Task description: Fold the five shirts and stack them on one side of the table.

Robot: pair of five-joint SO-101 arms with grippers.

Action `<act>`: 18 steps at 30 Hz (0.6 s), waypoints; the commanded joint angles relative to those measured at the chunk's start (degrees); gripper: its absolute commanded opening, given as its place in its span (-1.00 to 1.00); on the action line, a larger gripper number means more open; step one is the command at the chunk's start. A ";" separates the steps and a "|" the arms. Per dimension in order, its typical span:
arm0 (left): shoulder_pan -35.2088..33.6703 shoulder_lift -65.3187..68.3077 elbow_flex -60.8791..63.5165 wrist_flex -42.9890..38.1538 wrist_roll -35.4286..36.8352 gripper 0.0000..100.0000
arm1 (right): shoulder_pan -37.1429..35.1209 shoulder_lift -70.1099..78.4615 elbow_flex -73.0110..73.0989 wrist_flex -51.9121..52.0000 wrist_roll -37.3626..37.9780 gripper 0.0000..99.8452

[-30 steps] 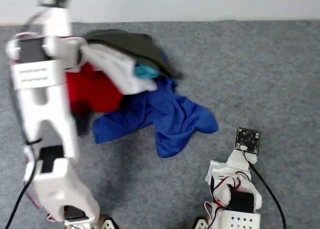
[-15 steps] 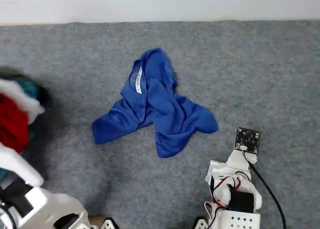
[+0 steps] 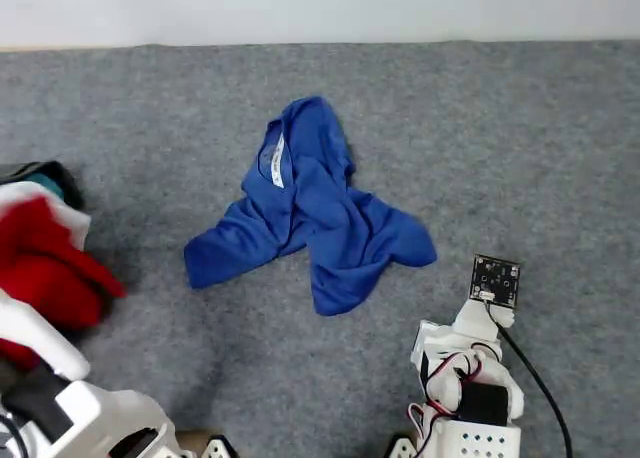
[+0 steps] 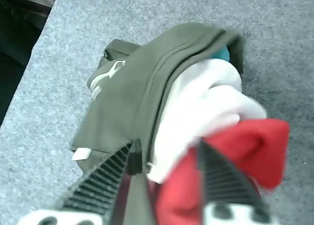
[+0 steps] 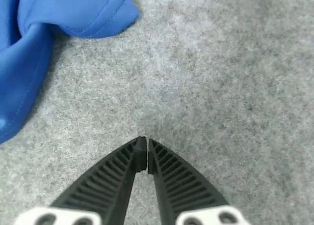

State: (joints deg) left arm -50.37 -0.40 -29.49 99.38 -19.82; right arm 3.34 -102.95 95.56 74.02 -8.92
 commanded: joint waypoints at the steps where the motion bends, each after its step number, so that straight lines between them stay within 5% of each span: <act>1: 0.18 -2.81 -0.22 1.14 -1.23 -0.42 | 0.66 -0.04 0.88 0.22 0.53 -0.98; 18: 5.36 -21.63 9.80 1.14 -3.08 -0.43 | 0.66 -0.04 0.88 0.22 0.53 -0.98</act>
State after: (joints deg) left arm -46.51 -15.78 -22.64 99.38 -22.64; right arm 3.34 -102.95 95.56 74.02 -8.92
